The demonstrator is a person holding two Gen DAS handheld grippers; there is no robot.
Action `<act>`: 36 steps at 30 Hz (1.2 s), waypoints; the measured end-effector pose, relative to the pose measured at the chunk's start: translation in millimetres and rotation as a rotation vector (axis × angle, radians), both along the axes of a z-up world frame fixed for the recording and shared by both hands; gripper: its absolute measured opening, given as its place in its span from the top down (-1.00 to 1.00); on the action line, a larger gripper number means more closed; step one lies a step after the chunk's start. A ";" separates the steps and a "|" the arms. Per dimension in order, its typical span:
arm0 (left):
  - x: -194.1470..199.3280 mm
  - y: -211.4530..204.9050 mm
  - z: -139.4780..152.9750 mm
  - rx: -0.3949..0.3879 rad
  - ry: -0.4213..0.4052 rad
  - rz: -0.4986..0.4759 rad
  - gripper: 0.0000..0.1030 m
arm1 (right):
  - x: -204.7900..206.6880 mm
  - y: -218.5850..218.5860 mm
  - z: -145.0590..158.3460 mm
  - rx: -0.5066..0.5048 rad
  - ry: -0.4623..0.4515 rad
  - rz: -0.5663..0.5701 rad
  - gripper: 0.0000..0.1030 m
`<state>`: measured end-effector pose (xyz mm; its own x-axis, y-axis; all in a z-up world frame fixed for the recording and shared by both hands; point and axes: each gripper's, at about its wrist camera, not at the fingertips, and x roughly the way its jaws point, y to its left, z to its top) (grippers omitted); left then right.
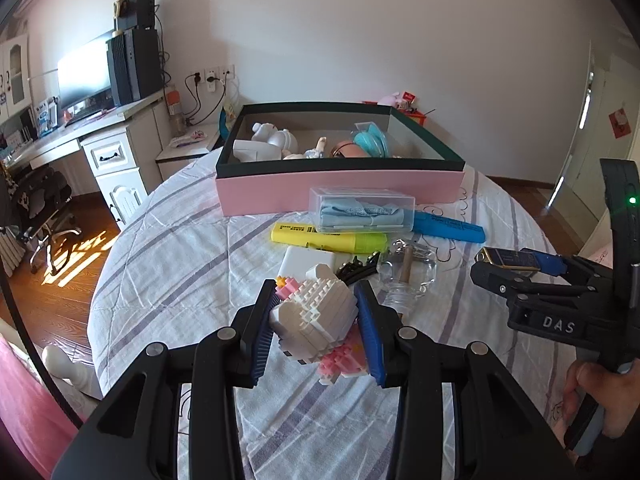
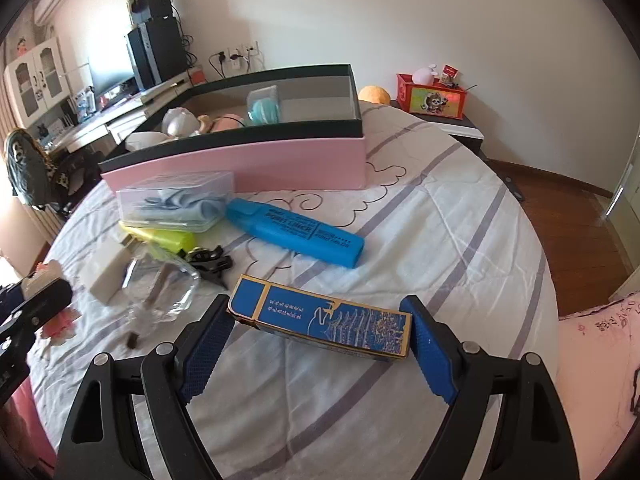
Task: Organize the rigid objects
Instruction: 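Grasp the pink-white block figure with the left gripper while the right grasps the blue pen box, then carry the block figure and blue pen box into the pink box and release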
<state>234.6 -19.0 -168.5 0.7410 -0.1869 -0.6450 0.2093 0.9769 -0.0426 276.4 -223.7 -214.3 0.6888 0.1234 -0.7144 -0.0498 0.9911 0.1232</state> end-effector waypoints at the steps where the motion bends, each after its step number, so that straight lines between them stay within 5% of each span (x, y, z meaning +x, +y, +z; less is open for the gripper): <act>1: -3.3 -0.1 4.1 -0.006 -0.013 0.000 0.24 | -7.4 2.2 5.7 0.021 -0.025 0.009 -0.65; 10: -35.0 -2.1 48.3 -0.003 -0.151 0.034 0.24 | -63.8 39.8 70.6 0.019 -0.288 0.096 -0.65; 23: -42.7 -3.9 68.5 0.013 -0.211 0.036 0.24 | -78.7 51.0 97.1 -0.002 -0.353 0.104 -0.66; 29: -14.6 -8.6 68.1 0.031 -0.210 0.021 0.24 | -61.1 49.1 96.2 -0.017 -0.348 0.106 -0.66; 36: 70.6 -18.4 77.0 0.087 -0.214 0.000 0.24 | 5.5 45.7 104.4 -0.071 -0.359 0.109 -0.66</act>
<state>305.2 -37.4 -91.6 0.8629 -0.1371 -0.4865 0.2041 0.9751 0.0872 281.9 -178.0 -109.9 0.8825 0.1688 -0.4390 -0.1830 0.9831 0.0101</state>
